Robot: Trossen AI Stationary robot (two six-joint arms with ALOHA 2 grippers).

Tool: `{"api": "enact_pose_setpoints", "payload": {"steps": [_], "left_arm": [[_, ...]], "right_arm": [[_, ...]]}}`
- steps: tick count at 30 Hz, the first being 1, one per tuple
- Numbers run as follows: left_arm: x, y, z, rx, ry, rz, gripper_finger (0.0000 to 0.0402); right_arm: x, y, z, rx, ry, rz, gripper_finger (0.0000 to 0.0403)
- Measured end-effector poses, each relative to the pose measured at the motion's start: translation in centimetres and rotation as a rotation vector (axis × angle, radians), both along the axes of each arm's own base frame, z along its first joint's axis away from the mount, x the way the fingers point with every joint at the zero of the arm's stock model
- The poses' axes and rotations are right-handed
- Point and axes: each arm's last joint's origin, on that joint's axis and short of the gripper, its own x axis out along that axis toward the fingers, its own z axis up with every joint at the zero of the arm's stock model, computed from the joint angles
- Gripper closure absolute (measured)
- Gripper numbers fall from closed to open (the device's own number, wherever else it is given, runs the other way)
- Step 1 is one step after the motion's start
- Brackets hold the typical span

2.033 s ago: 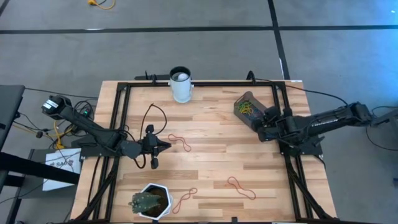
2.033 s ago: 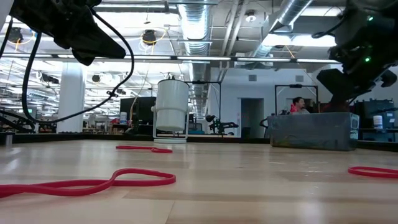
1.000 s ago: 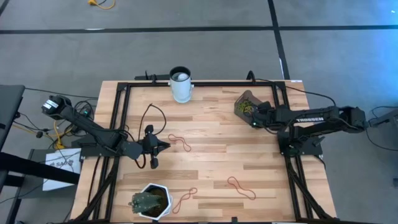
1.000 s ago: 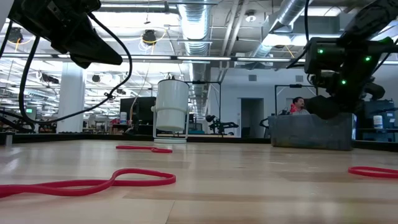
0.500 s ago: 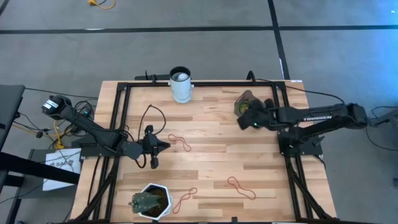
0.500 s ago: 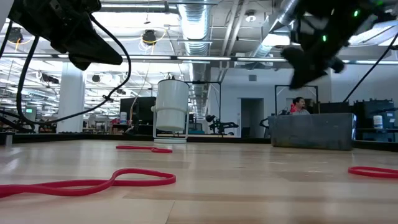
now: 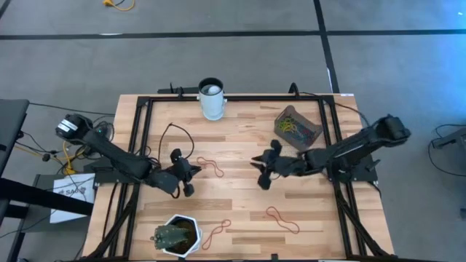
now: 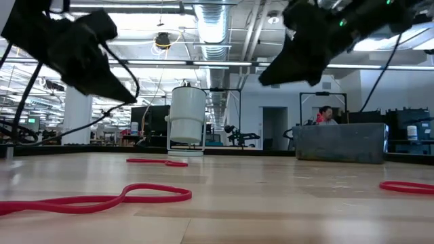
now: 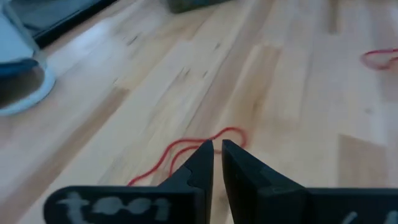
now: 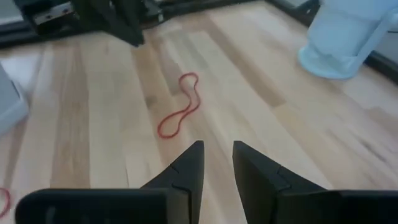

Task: Pick and place items into bin
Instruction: Put the top red rubber band into the bin

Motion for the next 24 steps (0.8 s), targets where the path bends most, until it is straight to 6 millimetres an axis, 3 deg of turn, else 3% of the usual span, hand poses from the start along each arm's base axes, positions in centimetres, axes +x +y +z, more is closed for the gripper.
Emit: {"api": "enact_pose_setpoints", "payload": {"steps": [4, 10, 15, 24], "left_arm": [[1.0, 0.7, -1.8, -0.036, 0.045, 0.074, 0.0379], [3.0, 3.0, -3.8, -0.135, 0.145, 0.089, 0.0379], [4.1, 5.0, -5.2, -0.145, 0.252, 0.041, 0.0379], [5.8, 7.0, -6.6, -0.158, 0.275, 0.017, 0.0379]], "right_arm": [[1.4, 0.5, -1.5, -0.012, 0.040, 0.007, 0.0324], [2.6, 0.6, -0.6, -0.003, 0.022, 0.009, 0.0324], [2.6, 0.4, 0.2, -0.012, 0.009, 0.024, 0.0324], [2.1, 0.2, -0.5, -0.033, 0.100, 0.022, 0.0324]]}}
